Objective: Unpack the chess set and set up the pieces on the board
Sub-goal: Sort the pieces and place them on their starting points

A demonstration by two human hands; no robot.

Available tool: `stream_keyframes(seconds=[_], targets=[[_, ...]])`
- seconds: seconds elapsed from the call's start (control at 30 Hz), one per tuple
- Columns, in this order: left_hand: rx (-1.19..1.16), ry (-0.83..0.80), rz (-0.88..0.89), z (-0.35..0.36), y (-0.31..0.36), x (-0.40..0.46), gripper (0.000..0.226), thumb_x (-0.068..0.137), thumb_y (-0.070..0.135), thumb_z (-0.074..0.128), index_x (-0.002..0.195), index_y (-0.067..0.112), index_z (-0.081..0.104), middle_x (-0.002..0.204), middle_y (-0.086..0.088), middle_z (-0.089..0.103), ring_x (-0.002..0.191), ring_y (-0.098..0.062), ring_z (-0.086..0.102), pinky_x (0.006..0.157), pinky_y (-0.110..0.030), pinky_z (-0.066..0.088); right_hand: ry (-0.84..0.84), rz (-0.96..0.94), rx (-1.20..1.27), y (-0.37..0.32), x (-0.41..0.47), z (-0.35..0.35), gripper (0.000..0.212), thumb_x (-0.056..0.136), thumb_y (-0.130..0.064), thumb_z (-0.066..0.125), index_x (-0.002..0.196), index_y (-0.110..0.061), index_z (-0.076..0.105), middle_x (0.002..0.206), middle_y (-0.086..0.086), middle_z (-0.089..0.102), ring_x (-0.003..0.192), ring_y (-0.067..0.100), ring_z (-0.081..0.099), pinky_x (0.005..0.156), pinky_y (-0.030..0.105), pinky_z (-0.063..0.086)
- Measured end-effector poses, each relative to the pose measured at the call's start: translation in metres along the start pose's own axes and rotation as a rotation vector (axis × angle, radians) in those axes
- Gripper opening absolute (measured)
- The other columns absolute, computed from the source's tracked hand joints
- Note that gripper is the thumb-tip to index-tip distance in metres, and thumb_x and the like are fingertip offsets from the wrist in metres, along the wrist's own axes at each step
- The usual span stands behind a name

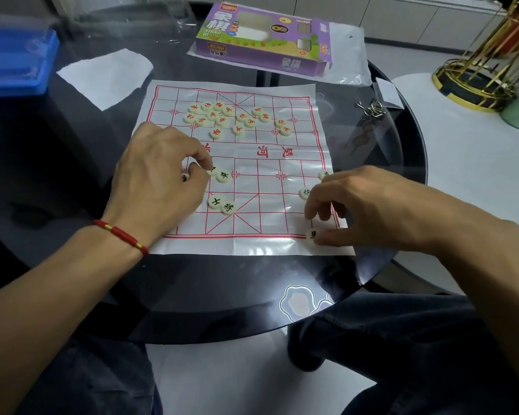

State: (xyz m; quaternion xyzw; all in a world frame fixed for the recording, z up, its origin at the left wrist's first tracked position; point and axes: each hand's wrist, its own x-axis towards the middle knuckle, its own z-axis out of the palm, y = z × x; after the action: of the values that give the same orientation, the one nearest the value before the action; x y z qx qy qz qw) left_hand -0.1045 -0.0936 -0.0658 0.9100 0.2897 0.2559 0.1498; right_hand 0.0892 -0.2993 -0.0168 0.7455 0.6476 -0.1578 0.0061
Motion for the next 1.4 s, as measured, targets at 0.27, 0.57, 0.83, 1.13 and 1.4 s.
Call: stream_keyframes(seconds=[0.27,0.57,0.83,1.13,1.4], targets=[[-0.003,0.019,-0.015,-0.005,0.002,0.002,0.016,0.089,0.013,0.062,0.090,0.019,0.077,0.100,-0.002,0.072,0.109,-0.027,0.054,0.092,-0.040,0.045,0.088,-0.039,0.016,-0.004,0.009,-0.002,0.042,0.084,-0.063,0.054,0.112,-0.034,0.066,0.091,-0.020,0.060,0.076,0.003,0.056,0.067,0.031,0.053],[0.024,0.002,-0.055,-0.008,0.003,0.002,0.016,0.088,0.016,0.061,0.092,0.020,0.077,0.103,-0.002,0.071,0.111,-0.026,0.052,0.094,-0.038,0.044,0.308,-0.049,0.009,-0.031,0.112,0.015,0.031,0.093,-0.041,0.067,0.118,-0.023,0.067,0.106,-0.004,0.068,0.090,0.017,0.061,0.077,0.041,0.058],[0.014,0.008,-0.070,-0.016,-0.001,-0.001,0.015,0.089,0.016,0.062,0.093,0.019,0.076,0.106,-0.003,0.071,0.114,-0.026,0.052,0.097,-0.038,0.043,0.262,-0.101,-0.033,-0.033,0.129,0.013,0.022,0.092,-0.029,0.069,0.113,-0.022,0.069,0.103,-0.003,0.069,0.088,0.016,0.063,0.078,0.039,0.059],[0.003,-0.006,-0.079,-0.017,0.002,-0.001,0.012,0.091,0.018,0.065,0.095,0.019,0.075,0.114,-0.004,0.071,0.118,-0.026,0.052,0.098,-0.042,0.046,0.191,0.105,0.037,0.021,0.088,-0.009,0.026,0.084,-0.039,0.078,0.101,-0.020,0.072,0.089,-0.007,0.067,0.076,0.007,0.062,0.065,0.022,0.052],[-0.003,-0.011,-0.074,-0.015,0.006,0.000,0.013,0.091,0.017,0.064,0.096,0.019,0.076,0.115,-0.005,0.071,0.118,-0.026,0.052,0.099,-0.044,0.046,0.123,0.115,0.081,0.025,0.084,-0.004,0.033,0.081,-0.051,0.078,0.100,-0.026,0.069,0.089,-0.010,0.065,0.075,0.008,0.060,0.060,0.021,0.047]])
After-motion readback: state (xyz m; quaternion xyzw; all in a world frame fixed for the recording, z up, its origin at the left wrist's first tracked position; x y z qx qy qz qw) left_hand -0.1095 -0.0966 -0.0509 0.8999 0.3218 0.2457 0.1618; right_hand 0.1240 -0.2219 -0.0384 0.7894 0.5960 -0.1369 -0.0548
